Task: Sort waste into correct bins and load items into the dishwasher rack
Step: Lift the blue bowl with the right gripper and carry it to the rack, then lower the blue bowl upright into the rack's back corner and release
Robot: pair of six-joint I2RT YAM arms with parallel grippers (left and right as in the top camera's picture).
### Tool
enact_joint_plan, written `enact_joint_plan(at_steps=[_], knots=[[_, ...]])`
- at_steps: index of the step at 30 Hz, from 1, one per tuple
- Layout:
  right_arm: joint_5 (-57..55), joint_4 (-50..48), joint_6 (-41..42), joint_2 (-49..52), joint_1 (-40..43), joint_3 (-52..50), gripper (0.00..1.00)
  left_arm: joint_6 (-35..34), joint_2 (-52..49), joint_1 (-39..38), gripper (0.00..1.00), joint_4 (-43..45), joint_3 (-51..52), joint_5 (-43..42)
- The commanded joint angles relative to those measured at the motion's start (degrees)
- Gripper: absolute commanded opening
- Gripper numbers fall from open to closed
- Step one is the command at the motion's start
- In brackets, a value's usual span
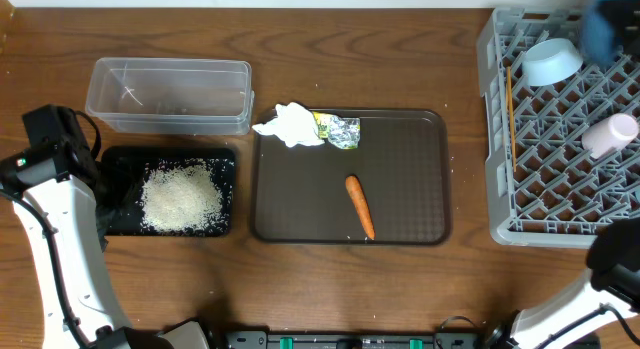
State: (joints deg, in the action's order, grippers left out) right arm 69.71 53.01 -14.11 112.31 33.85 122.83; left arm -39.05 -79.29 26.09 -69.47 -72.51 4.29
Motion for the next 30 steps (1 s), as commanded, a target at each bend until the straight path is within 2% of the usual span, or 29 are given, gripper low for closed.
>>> enact_joint_plan(at_steps=[1, 12, 15, 30], knots=[[14.5, -3.3, -1.8, 2.2, 3.1, 0.4, 0.01, -0.7, 0.7, 0.2, 0.98, -0.3, -0.7, 0.7], [16.0, -15.1, -1.8, 12.3, 5.6, 0.4, 0.01, -0.7, 0.7, 0.2, 0.98, -0.3, -0.7, 0.7], [19.6, -17.5, -1.8, 14.4, 5.5, 0.4, 0.02, -0.7, 0.7, 0.2, 0.98, -0.3, -0.7, 0.7], [19.5, -20.8, -1.6, 24.7, 6.0, 0.4, 0.05, -0.7, 0.7, 0.2, 0.98, -0.3, -0.7, 0.7]])
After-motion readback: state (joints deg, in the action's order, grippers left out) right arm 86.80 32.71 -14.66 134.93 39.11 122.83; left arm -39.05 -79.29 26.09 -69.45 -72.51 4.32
